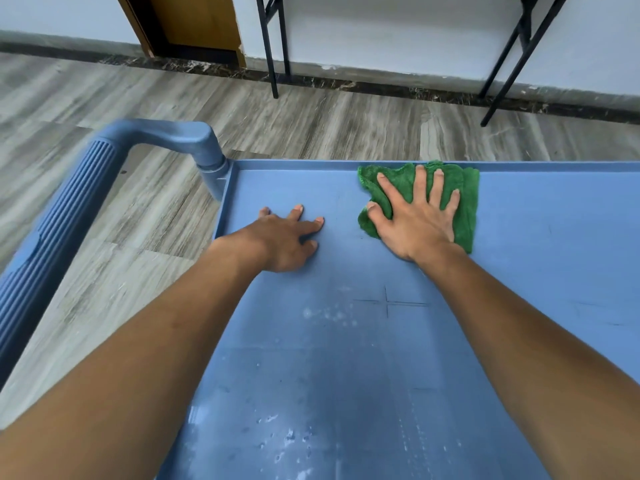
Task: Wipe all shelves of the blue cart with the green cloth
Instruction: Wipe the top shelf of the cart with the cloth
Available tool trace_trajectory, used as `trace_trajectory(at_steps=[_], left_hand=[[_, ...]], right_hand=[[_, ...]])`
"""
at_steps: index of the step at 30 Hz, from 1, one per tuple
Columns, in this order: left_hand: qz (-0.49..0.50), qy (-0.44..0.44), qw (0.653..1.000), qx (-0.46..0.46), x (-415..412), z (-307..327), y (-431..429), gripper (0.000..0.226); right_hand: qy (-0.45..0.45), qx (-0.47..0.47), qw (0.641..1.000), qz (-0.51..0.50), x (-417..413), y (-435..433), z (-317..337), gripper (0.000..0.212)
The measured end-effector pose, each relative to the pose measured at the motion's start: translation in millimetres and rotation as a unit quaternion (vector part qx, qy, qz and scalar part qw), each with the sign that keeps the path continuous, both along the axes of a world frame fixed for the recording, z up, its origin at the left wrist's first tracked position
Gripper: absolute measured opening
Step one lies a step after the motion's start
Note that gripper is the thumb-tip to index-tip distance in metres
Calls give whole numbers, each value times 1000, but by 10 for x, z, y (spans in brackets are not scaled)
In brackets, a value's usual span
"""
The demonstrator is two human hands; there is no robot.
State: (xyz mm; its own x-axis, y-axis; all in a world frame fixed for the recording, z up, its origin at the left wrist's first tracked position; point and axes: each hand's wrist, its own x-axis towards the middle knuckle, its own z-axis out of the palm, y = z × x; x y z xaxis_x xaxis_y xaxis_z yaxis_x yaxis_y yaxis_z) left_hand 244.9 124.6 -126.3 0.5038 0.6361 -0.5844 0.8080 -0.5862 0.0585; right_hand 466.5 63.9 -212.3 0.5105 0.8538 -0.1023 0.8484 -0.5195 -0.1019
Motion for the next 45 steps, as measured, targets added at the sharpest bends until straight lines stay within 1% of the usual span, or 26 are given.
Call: trace_trajectory(at_steps=[3,6,14,17,19,23,29,31,34,38,41,45], left_hand=[[6,0,1000,-2,23,67,-18,52],[10,0,1000,-7,11,82,-20,51],[18,-13,1000,-19,-30,53,28,50],[16,-16,1000,-16,-28,40,36,50],[14,-19,1000,-15,-25,32,37,50],[11,-20,1000,-14,-29,18,47,50],[17,-22,999,-23,-46,-25,90,50],[18,-20,999,-26,-43,-34,92,51],[12,-16,999,-27,-41,-27,106,51],[10,-18,999,-32,-59,-31,113,51],[12,-19,999,-38,-56,-41,124,51],[7,-18,999,-39,-47,-23,155,49]], right_hand=[[7,-1,1000,10,-28,-125,-3,71],[8,4,1000,25,-159,-442,-25,69],[2,24,997,71,-804,-1831,11,64],[-22,35,996,84,-1072,-2369,13,64],[-55,41,995,77,-1225,-2645,5,65],[-116,28,992,51,-1479,-2929,-24,64],[-130,33,990,38,-1517,-2881,-56,67],[-114,36,992,37,-1493,-2842,-69,71],[-78,47,995,46,-1445,-2679,-46,70],[-35,27,998,49,-1309,-2181,18,66],[-15,-1,999,30,-1161,-1689,9,65],[-4,-7,1000,16,-944,-1036,-19,67]])
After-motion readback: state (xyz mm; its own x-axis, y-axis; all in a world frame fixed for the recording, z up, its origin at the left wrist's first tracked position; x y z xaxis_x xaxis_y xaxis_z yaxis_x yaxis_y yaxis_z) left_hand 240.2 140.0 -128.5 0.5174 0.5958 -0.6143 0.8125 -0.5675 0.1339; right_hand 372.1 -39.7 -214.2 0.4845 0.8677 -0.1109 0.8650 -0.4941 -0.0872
